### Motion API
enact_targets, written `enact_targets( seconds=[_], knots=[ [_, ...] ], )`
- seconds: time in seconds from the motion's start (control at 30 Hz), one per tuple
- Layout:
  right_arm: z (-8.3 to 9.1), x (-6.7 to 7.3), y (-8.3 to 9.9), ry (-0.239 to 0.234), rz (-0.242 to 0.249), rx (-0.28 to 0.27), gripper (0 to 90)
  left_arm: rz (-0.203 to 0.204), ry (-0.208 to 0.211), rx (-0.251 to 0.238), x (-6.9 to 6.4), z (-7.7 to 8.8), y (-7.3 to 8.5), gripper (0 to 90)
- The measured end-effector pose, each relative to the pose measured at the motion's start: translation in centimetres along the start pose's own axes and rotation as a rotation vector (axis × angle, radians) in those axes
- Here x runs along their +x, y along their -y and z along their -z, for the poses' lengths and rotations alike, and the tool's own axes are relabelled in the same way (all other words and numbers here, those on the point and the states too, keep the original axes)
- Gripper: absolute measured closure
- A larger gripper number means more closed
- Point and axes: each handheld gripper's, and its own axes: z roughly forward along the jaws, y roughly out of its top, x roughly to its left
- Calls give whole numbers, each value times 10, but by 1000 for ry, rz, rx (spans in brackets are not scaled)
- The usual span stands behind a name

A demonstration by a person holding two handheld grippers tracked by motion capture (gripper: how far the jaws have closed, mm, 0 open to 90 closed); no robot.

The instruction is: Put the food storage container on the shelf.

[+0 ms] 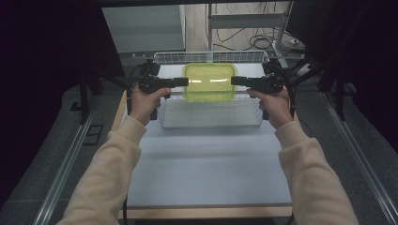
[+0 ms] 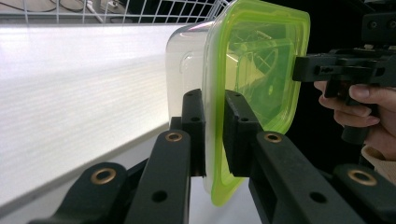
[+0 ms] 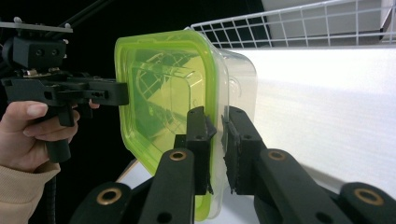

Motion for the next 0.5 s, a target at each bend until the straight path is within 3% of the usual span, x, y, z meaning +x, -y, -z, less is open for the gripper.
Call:
enact_targets(
  seconds=[0.13, 0.5],
  knots=[
    [-4, -4, -6, 3, -13, 6, 813, -10, -16, 7, 4, -3, -7, 806],
    [-18, -19, -24, 21, -59, 10, 810, 34, -36, 14, 18, -16, -19, 803]
  ],
)
